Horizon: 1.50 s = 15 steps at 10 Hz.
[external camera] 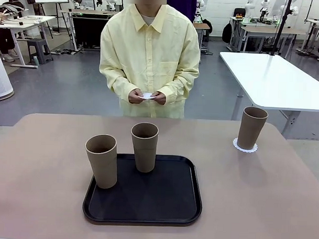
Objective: Place coasters on the table and set cups on them.
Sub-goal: Take one Reusable plastic cup from the Flat Tray and place it on a coaster set by the human.
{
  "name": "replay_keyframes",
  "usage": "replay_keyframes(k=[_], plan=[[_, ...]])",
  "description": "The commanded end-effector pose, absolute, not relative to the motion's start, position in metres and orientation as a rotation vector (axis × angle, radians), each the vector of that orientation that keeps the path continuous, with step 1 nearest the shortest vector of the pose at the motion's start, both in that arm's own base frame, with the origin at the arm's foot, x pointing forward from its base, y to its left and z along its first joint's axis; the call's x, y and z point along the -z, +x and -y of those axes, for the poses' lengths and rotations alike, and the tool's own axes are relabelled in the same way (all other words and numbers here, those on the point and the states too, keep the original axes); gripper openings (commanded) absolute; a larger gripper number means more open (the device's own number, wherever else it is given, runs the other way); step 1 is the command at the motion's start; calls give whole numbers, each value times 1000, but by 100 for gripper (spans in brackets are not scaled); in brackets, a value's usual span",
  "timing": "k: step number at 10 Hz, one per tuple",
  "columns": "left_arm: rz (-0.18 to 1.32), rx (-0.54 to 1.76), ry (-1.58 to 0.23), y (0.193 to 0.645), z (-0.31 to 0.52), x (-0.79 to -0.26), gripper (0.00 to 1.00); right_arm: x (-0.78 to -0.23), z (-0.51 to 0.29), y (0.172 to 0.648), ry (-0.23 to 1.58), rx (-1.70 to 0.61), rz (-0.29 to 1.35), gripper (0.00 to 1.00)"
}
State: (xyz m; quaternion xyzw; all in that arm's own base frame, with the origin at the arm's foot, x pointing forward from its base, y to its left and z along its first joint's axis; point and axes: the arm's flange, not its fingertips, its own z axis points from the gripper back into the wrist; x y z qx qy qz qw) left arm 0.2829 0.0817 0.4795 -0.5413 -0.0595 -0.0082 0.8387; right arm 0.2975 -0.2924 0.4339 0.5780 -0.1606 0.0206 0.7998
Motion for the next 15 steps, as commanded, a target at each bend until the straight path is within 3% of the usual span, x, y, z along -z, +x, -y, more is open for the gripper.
replay_keyframes(k=[1, 3, 8, 13, 15], plan=[[132, 25, -1153, 282, -82, -480, 100, -437, 291, 295, 1229, -34, 346, 100], [132, 25, -1153, 282, -82, -480, 100, -434, 292, 297, 1240, -44, 345, 100], [132, 25, -1153, 282, -82, -480, 100, -548, 122, 341, 722, -405, 431, 100], [132, 25, -1153, 282, -82, -480, 100, -510, -74, 351, 280, -915, 430, 100], [132, 25, -1153, 282, -82, -480, 100, -484, -118, 349, 237, -1014, 365, 100]])
